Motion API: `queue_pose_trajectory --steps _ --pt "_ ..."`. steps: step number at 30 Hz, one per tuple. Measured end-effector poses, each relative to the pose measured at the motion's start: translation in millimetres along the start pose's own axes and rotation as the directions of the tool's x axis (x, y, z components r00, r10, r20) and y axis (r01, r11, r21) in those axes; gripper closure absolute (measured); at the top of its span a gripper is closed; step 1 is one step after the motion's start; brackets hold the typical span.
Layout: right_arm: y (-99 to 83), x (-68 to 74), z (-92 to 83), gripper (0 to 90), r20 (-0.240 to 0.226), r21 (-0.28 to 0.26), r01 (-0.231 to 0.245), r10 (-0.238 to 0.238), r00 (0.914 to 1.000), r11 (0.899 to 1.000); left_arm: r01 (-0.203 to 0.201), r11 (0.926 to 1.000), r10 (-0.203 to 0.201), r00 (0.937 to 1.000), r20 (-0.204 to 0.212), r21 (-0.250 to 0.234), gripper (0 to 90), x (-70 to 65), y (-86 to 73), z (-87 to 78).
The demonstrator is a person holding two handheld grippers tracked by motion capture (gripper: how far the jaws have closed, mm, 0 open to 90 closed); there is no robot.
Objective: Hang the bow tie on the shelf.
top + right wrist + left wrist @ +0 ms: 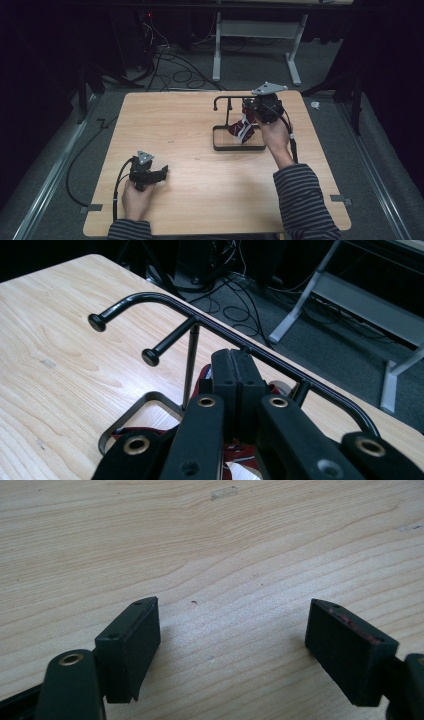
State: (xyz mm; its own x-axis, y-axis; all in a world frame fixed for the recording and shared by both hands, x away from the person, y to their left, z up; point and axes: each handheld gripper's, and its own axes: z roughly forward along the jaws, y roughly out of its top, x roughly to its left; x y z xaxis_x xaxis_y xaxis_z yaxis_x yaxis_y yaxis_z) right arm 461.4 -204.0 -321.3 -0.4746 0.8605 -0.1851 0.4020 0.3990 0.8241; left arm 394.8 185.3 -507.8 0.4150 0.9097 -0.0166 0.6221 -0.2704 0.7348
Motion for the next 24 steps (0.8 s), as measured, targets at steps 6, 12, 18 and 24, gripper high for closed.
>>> queue_pose_trajectory --steps 6,12,18,24 --pt "-0.6 -3.8 2.6 90.0 0.020 0.016 -0.002 0.001 0.9998 1.000 0.000 1.0000 0.000 1.0000 0.000 -0.001 22.6 0.0 -0.1 0.1" --pt "3.1 1.3 6.1 90.0 0.014 0.015 0.009 -0.009 0.9999 1.000 0.000 1.0000 0.000 1.0000 0.000 -0.001 22.6 0.0 -0.1 0.1" --pt "6.7 3.7 10.0 90.0 0.016 0.021 0.014 -0.014 0.9998 1.000 -0.001 1.0000 0.001 1.0000 0.001 0.001 22.6 0.0 0.0 -0.1" --pt "9.2 1.9 12.6 90.0 0.030 0.029 0.009 -0.010 0.9995 1.000 -0.001 1.0000 0.001 1.0000 0.001 -0.001 22.5 0.0 -0.1 0.0"
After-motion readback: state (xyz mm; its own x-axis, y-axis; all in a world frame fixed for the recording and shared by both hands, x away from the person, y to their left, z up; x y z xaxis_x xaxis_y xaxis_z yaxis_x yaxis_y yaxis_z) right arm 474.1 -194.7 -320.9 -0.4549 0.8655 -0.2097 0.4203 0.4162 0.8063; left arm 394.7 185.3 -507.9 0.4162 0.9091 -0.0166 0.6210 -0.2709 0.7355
